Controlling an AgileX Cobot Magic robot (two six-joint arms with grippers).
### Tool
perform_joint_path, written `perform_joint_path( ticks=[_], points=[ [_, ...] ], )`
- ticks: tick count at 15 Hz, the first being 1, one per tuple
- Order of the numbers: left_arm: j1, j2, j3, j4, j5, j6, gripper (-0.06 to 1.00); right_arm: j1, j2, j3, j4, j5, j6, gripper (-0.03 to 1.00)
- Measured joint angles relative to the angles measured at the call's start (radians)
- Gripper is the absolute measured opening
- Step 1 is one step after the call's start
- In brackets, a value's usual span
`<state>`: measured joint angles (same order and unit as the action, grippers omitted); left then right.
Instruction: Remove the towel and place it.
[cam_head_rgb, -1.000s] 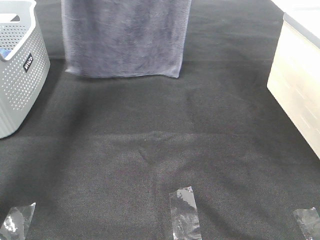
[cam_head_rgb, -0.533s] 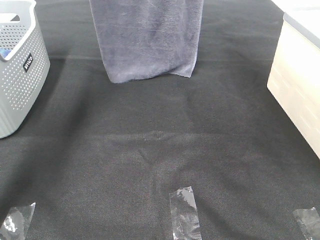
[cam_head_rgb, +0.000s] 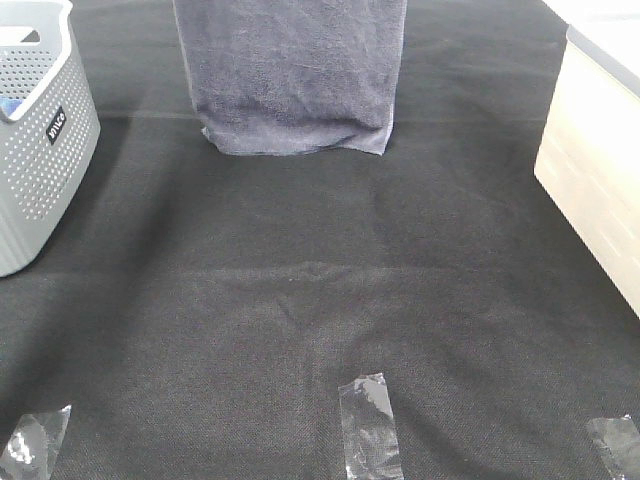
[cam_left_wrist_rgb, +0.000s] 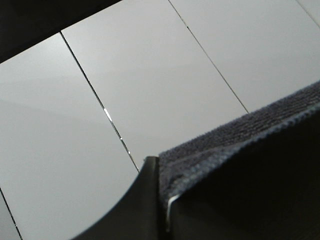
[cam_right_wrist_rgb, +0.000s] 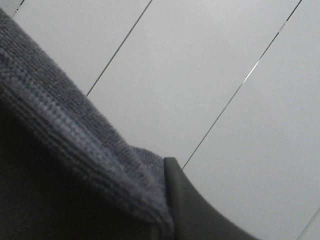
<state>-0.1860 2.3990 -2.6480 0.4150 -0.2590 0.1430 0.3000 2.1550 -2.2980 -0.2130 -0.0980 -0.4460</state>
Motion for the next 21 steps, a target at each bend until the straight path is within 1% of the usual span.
perform_joint_path(
  ticks=[2,3,4,6,7,8,10,12,15,16,18,19,20,21],
  points=[
    [0.000,0.000,0.000,0.001,0.012,-0.001,0.00,0.000,0.000,0.000,0.000,0.038,0.034,0.02],
    [0.000,0.000,0.000,0.001,0.036,-0.020,0.00,0.000,0.000,0.000,0.000,0.082,0.058,0.02],
    [0.000,0.000,0.000,0.001,0.076,-0.053,0.00,0.001,0.000,0.000,0.005,0.128,0.091,0.02],
    [-0.014,0.000,0.000,0.000,0.234,-0.115,0.00,0.003,-0.002,0.000,0.049,0.255,0.139,0.02],
    [-0.044,-0.007,0.000,-0.036,0.449,-0.124,0.00,0.003,-0.019,0.000,0.130,0.416,0.151,0.02],
    [-0.059,-0.019,0.000,-0.055,0.551,-0.115,0.00,0.002,-0.037,0.000,0.171,0.486,0.152,0.02],
    [-0.091,-0.069,0.000,-0.095,0.797,-0.058,0.00,0.001,-0.081,0.000,0.240,0.638,0.153,0.02],
    [-0.113,-0.141,0.000,-0.153,1.037,-0.015,0.00,0.000,-0.136,0.000,0.299,0.789,0.154,0.02],
    [-0.119,-0.232,-0.004,-0.218,1.370,-0.008,0.00,0.000,-0.204,-0.001,0.406,0.997,0.154,0.02],
    [-0.119,-0.248,-0.004,-0.232,1.433,-0.007,0.00,0.000,-0.219,-0.001,0.428,1.068,0.155,0.02],
    [-0.119,-0.273,-0.004,-0.262,1.464,-0.011,0.00,0.000,-0.235,-0.001,0.446,1.217,0.180,0.02],
    [-0.119,-0.283,-0.004,-0.289,1.466,-0.011,0.00,0.000,-0.237,-0.002,0.447,1.274,0.191,0.02],
    [-0.119,-0.291,0.005,-0.312,1.469,-0.011,0.00,0.000,-0.237,-0.002,0.445,1.301,0.197,0.02],
    [-0.119,-0.308,0.042,-0.324,1.469,-0.015,0.00,0.000,-0.237,-0.002,0.444,1.311,0.202,0.02]
  ],
)
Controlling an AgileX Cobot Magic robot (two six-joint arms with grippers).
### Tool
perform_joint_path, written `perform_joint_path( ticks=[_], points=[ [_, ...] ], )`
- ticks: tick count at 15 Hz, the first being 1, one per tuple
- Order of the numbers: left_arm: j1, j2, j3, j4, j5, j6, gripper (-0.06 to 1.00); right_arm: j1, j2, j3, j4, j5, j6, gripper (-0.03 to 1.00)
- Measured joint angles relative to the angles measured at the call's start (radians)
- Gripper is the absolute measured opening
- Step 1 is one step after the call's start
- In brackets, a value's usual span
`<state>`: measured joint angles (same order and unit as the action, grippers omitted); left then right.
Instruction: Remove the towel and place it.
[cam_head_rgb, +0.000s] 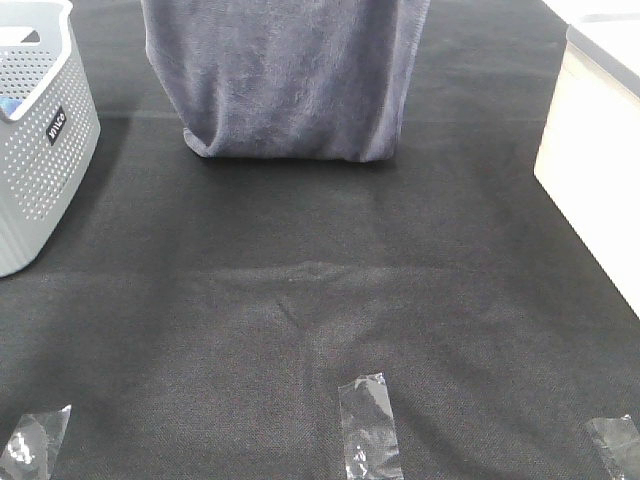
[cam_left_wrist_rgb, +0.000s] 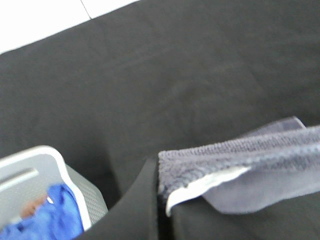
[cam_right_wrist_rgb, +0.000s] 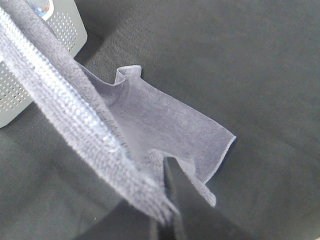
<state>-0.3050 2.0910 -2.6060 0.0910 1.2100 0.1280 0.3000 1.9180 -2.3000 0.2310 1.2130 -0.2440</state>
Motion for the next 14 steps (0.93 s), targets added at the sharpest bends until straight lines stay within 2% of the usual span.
perform_joint_path(
  ticks=[3,11,14],
  points=[
    [0.000,-0.116,0.237,-0.023,0.002,-0.027,0.00,0.000,-0.063,0.076,0.025,0.002,0.022,0.02],
    [-0.011,-0.582,0.882,-0.109,-0.011,-0.085,0.00,0.012,-0.379,0.536,0.107,-0.001,0.032,0.02],
    [-0.011,-0.725,1.046,-0.091,-0.012,-0.121,0.00,0.012,-0.498,0.688,0.119,-0.002,0.058,0.02]
  ],
)
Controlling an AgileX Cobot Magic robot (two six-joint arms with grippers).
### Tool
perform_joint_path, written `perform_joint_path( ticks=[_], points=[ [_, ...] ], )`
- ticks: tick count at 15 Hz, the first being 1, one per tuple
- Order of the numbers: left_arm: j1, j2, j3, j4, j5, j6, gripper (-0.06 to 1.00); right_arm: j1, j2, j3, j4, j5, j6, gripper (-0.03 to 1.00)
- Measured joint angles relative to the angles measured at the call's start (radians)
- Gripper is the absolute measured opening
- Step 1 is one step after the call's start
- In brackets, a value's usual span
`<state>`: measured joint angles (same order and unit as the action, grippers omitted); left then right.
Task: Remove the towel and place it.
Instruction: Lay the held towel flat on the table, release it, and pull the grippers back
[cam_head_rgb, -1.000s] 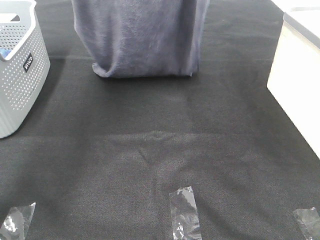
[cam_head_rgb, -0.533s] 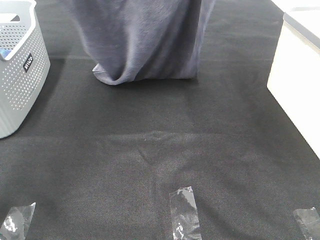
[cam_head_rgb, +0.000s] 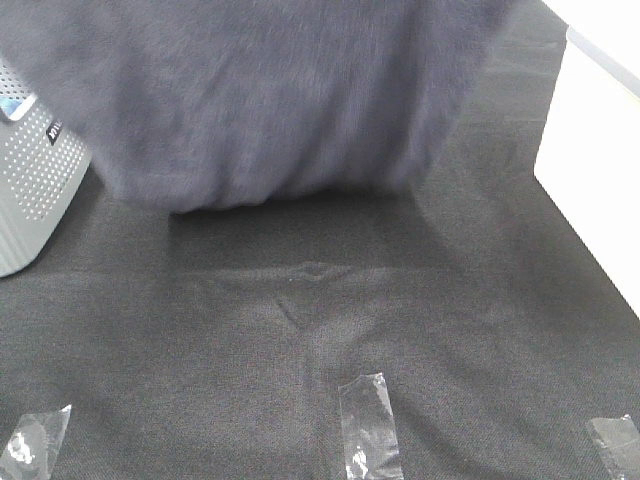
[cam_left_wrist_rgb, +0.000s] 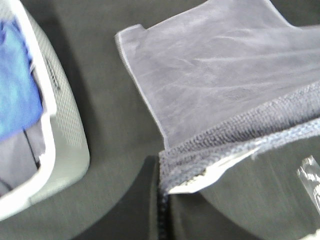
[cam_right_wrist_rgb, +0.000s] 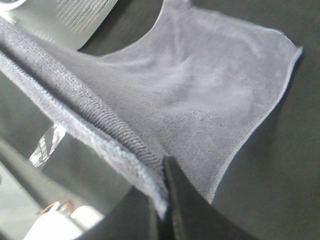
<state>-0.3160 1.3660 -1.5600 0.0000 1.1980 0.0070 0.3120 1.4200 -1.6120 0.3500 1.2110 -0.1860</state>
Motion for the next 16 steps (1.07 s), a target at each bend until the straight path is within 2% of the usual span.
perform_joint_path(
  ticks=[3,8,11,16],
  points=[
    [0.000,-0.094,0.128,-0.039,-0.012,-0.007,0.00,0.000,-0.094,0.136,0.024,-0.012,0.027,0.02],
    [0.000,-0.260,0.377,-0.160,-0.025,-0.007,0.00,0.000,-0.242,0.342,0.043,-0.013,0.063,0.02],
    [0.000,-0.370,0.470,-0.216,-0.026,-0.027,0.00,0.000,-0.330,0.459,0.066,-0.013,0.091,0.02],
    [0.000,-0.452,0.621,-0.293,-0.027,-0.033,0.00,0.000,-0.391,0.553,0.088,-0.013,0.094,0.02]
  ],
)
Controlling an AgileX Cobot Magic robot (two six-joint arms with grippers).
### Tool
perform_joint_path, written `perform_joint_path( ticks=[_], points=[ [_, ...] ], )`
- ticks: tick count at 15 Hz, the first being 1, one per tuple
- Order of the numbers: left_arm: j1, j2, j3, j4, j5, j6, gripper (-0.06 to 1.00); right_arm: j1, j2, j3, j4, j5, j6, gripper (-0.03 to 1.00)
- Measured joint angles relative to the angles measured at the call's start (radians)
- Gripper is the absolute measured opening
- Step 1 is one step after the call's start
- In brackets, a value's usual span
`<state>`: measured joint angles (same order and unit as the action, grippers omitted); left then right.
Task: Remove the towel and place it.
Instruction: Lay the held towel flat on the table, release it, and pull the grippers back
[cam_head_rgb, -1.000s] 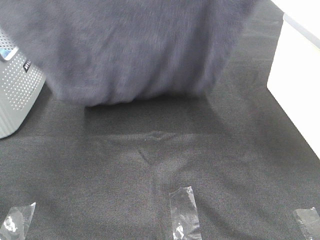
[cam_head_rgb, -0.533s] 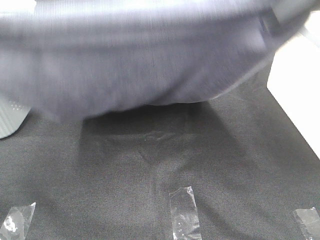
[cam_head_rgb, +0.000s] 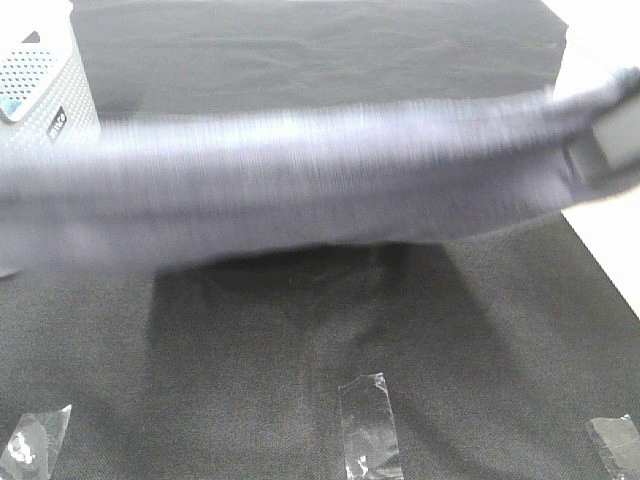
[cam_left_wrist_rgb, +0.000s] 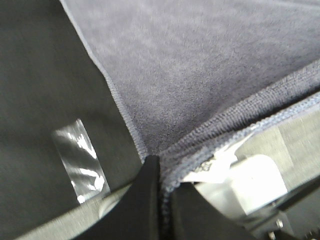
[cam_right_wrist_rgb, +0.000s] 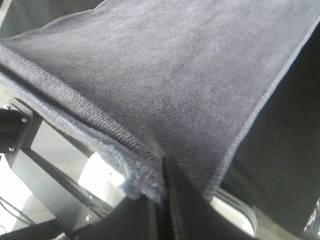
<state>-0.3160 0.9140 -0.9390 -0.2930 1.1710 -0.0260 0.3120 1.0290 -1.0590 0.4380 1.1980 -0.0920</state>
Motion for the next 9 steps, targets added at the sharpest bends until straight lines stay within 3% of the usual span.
perform_joint_path(
  ticks=[6,9],
  points=[
    [0.000,0.004,0.190,-0.083,-0.005,0.016,0.00,0.000,0.000,0.200,0.007,-0.004,-0.001,0.02],
    [0.001,0.110,0.264,-0.125,-0.004,0.054,0.00,0.000,0.050,0.300,0.008,-0.005,-0.020,0.02]
  ],
)
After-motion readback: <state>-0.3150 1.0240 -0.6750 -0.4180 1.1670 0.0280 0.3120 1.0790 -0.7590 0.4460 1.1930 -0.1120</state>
